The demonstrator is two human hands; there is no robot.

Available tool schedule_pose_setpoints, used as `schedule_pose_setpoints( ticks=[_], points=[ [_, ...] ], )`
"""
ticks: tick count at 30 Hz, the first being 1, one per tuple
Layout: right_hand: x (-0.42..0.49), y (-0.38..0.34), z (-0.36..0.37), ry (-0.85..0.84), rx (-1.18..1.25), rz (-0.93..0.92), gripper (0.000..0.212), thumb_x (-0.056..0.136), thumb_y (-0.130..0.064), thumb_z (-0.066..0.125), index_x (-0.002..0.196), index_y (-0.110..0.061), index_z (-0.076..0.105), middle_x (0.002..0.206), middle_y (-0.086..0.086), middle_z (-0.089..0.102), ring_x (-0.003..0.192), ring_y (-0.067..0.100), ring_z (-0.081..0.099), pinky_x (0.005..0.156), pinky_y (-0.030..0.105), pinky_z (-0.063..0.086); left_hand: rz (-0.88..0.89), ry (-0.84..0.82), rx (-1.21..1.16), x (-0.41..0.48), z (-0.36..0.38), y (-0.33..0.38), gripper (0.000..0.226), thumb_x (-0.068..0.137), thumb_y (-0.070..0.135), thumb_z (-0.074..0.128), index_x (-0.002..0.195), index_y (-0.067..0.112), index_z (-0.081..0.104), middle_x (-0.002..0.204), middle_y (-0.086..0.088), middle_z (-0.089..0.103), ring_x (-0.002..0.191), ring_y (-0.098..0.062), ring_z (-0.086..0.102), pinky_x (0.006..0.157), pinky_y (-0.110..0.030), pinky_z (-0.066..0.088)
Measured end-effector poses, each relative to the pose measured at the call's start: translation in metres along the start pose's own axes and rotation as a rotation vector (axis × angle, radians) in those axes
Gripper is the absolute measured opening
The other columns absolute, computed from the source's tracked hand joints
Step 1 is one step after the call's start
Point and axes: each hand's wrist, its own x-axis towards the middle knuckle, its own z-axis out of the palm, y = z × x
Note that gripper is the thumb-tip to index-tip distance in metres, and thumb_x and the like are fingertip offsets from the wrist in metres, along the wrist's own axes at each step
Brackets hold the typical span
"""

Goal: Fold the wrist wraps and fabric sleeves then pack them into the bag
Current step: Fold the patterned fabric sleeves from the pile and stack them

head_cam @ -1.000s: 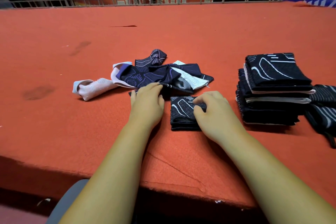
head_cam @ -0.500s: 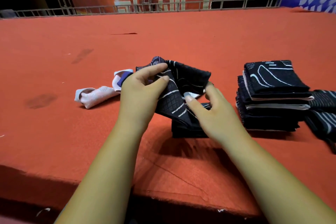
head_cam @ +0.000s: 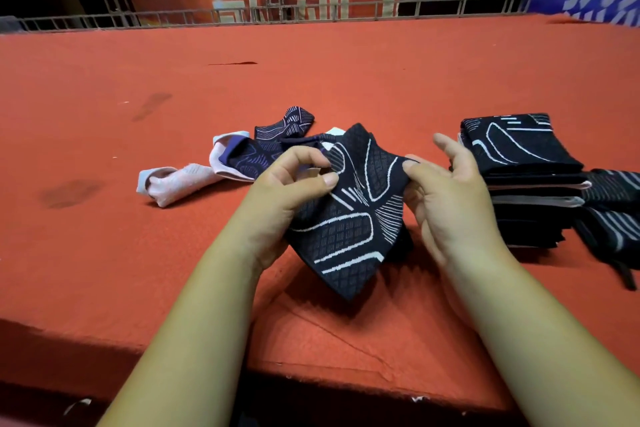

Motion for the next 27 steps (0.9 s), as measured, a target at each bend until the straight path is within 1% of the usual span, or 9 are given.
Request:
schedule_pose_setpoints(
  ticks=[3,5,8,11,13,17,21,25,27],
  points=[
    [0.002,-0.002,-0.004,0.005,0.039,0.043,0.05,0.098,0.0,0.067,0.139,-0.027,0.057,0.132,0.021,0.069,0.098,0.019,0.074,0.084,0.032,0.062,-0.032,-0.165,0.076,-0.003,-0.004,-0.001,0.053,0.096,-0.011,0.06,0.131,0.026,0.071,0.119,-0.013,0.071,0.108,-0.026,0.068,0.095,-0.038,0.057],
    [0.002,-0.003,-0.005,-0.004,0.05,0.056,0.048,0.1,-0.001,0.065,0.139,-0.028,0.058,0.132,0.021,0.069,0.099,0.022,0.074,0.092,0.04,0.063,-0.057,-0.21,0.099,-0.004,-0.001,-0.001,0.061,0.097,-0.017,0.052,0.141,0.023,0.069,0.126,-0.012,0.074,0.112,-0.021,0.069,0.089,-0.031,0.059],
    [-0.002,-0.005,-0.003,-0.043,0.029,0.063,0.045,0.105,-0.007,0.06,0.142,-0.033,0.059,0.118,0.013,0.077,0.101,0.021,0.075,0.098,0.042,0.062,-0.019,-0.142,0.102,-0.001,0.004,-0.004,0.056,0.098,-0.017,0.051,0.143,0.012,0.067,0.137,-0.013,0.072,0.122,-0.023,0.068,0.098,-0.034,0.057],
    [-0.005,-0.006,0.0,-0.127,-0.034,0.104,0.043,0.107,-0.019,0.062,0.142,-0.044,0.062,0.116,-0.002,0.078,0.109,0.021,0.078,0.096,0.044,0.062,0.048,-0.068,0.098,0.002,0.008,-0.005,0.06,0.098,-0.017,0.052,0.146,0.016,0.064,0.143,-0.01,0.069,0.128,-0.021,0.065,0.104,-0.037,0.054],
    [-0.007,-0.003,0.001,-0.189,-0.097,0.142,0.041,0.106,-0.023,0.064,0.139,-0.047,0.064,0.116,-0.003,0.08,0.106,0.022,0.079,0.089,0.041,0.061,0.101,-0.023,0.122,0.003,0.009,-0.003,0.063,0.098,-0.018,0.051,0.148,0.02,0.062,0.145,-0.006,0.068,0.13,-0.019,0.064,0.106,-0.037,0.055],
    [-0.01,-0.003,0.002,-0.241,-0.156,0.206,0.033,0.105,-0.028,0.065,0.136,-0.041,0.067,0.116,-0.002,0.082,0.093,0.021,0.08,0.077,0.038,0.062,0.148,0.024,0.165,0.003,0.007,-0.003,0.065,0.097,-0.017,0.052,0.148,0.022,0.063,0.144,-0.014,0.068,0.123,-0.023,0.062,0.115,-0.052,0.046],
    [-0.013,-0.01,0.002,-0.324,-0.069,0.248,0.032,0.106,-0.02,0.064,0.135,-0.034,0.069,0.113,0.003,0.082,0.081,0.019,0.076,0.071,0.033,0.06,0.158,0.023,0.184,0.002,0.005,-0.002,0.064,0.097,-0.016,0.052,0.148,0.022,0.063,0.144,-0.015,0.067,0.123,-0.025,0.062,0.115,-0.054,0.045],
    [-0.013,-0.015,0.0,-0.337,-0.036,0.148,0.03,0.101,-0.003,0.067,0.125,-0.019,0.077,0.115,0.016,0.08,0.089,0.024,0.077,0.076,0.034,0.064,0.171,0.027,0.194,0.002,0.004,0.001,0.059,0.096,-0.011,0.056,0.144,0.021,0.066,0.142,-0.01,0.069,0.132,-0.025,0.063,0.118,-0.054,0.044],
    [-0.012,-0.013,-0.002,-0.309,-0.113,0.042,0.025,0.1,-0.003,0.069,0.118,-0.016,0.08,0.114,0.011,0.081,0.102,0.03,0.078,0.092,0.044,0.063,0.193,0.036,0.223,0.001,0.005,0.002,0.051,0.098,-0.006,0.062,0.14,0.021,0.069,0.14,-0.006,0.071,0.136,-0.026,0.063,0.12,-0.052,0.046]
  ],
)
